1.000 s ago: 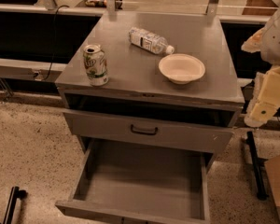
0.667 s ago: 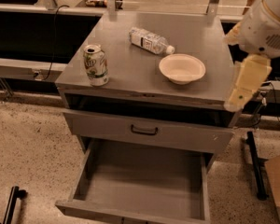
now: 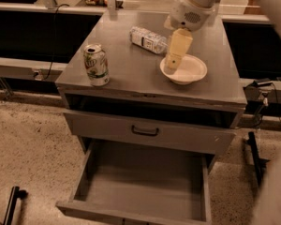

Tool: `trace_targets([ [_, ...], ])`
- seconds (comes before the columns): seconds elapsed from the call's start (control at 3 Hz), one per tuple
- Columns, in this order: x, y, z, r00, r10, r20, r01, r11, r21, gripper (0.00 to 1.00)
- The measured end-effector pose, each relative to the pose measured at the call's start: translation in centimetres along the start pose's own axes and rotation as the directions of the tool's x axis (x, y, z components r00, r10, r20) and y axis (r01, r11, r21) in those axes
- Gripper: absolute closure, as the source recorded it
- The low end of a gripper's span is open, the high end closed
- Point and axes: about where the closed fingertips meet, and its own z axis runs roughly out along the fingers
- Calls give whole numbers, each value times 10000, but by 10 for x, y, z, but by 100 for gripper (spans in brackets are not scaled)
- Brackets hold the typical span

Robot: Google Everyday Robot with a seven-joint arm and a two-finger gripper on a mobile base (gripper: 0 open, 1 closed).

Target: Place blue plastic bottle into middle drawer

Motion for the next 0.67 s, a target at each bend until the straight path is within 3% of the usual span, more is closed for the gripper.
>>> trace_targets([
  [0.33,-44,-53,57,9998,-26,192,32,9994,-331,0],
  [0.67,-56,-106,83,9969,755,227,-762,9965,330,0],
])
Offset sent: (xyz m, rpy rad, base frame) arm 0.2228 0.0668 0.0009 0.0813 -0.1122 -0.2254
